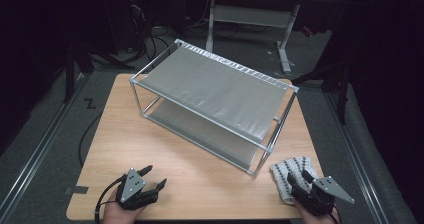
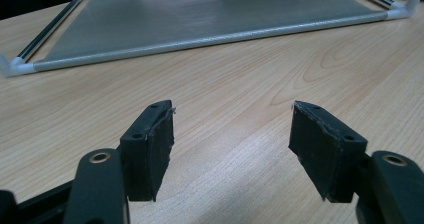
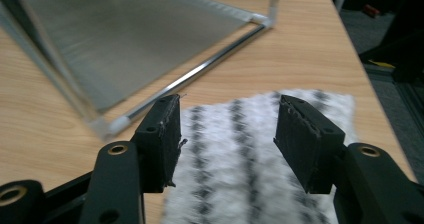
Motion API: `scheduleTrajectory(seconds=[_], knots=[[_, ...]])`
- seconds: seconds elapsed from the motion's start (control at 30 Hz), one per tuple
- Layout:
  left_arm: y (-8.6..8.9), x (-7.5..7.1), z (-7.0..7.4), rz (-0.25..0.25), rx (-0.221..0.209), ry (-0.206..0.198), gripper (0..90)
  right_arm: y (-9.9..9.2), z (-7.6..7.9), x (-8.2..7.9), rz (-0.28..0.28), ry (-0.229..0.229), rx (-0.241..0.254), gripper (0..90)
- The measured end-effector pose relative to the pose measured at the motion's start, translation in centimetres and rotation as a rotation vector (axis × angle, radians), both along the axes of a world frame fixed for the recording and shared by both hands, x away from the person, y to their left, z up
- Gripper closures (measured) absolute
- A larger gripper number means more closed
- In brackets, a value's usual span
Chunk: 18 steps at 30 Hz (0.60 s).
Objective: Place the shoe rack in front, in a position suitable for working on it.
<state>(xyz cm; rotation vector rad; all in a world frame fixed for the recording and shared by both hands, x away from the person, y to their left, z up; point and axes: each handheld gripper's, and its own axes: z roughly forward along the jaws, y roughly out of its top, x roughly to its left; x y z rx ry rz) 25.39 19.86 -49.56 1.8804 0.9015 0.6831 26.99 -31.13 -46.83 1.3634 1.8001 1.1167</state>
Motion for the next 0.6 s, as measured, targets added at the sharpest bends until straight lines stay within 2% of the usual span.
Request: scheduleTrajectory(seconds=[0.07, 0.13, 0.17, 0.23, 0.33, 0.43, 0.5, 0.57, 0.6], knots=[[0.0, 0.0, -0.1, -0.001, 0.001, 0.006, 34.6, 1.1, 0.2, -0.1, 0.024, -0.015, -0.023, 44.2], [-0.1, 0.1, -0.2, -0.005, 0.003, 0.012, 35.0, 3.0, 0.1, -0.2, 0.089, -0.015, -0.022, 44.1], [-0.1, 0.1, -0.2, -0.009, 0.004, 0.016, 35.0, 3.0, 0.1, -0.2, 0.089, -0.015, -0.022, 44.1], [-0.2, 0.1, -0.3, -0.015, 0.011, 0.017, 35.6, 4.5, 0.1, -0.2, 0.141, -0.013, -0.026, 43.1], [-0.4, 0.1, -0.4, -0.02, 0.014, 0.019, 35.7, 6.2, 0.3, -0.2, 0.19, -0.024, -0.03, 43.4], [-0.5, 0.2, -0.5, -0.023, 0.015, 0.024, 35.6, 7.6, 0.5, 0.1, 0.222, -0.037, -0.037, 47.8], [-0.5, 0.1, -0.5, -0.02, 0.018, 0.02, 35.3, 8.3, 0.9, 0.3, 0.235, -0.061, -0.051, 52.2], [-0.4, 0.0, -0.4, -0.014, 0.013, 0.019, 35.3, 8.8, 1.3, 0.5, 0.228, -0.088, -0.064, 59.8], [-0.4, 0.0, -0.4, -0.01, 0.012, 0.019, 35.3, 9.1, 1.5, 0.9, 0.209, -0.087, -0.078, 66.9]])
